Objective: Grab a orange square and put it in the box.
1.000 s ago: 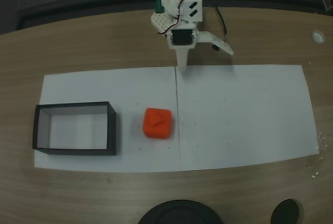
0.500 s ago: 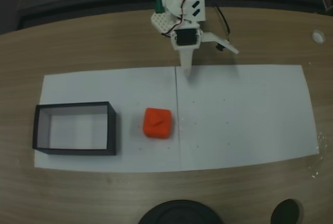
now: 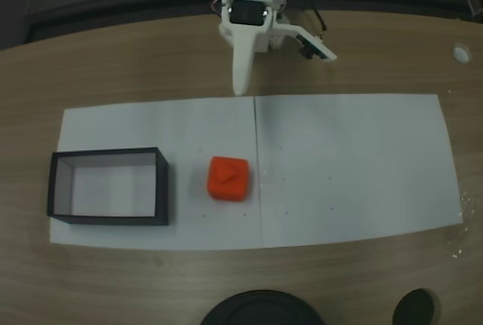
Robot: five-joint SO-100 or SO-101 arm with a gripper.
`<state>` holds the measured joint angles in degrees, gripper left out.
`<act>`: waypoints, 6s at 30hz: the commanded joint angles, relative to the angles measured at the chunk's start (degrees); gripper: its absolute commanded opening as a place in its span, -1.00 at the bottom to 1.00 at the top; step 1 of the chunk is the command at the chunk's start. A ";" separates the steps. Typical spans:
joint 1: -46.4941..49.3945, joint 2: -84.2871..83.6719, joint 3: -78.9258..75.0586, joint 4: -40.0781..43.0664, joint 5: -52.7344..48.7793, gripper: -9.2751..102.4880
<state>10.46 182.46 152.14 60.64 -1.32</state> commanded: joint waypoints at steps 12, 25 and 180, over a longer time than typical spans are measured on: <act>-2.46 -62.14 -49.48 17.14 -5.36 -0.33; 2.55 -93.60 -67.50 21.71 -5.45 -0.31; -13.27 7.91 -16.70 15.56 -10.46 -0.84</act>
<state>-3.08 188.35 134.91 77.43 -12.04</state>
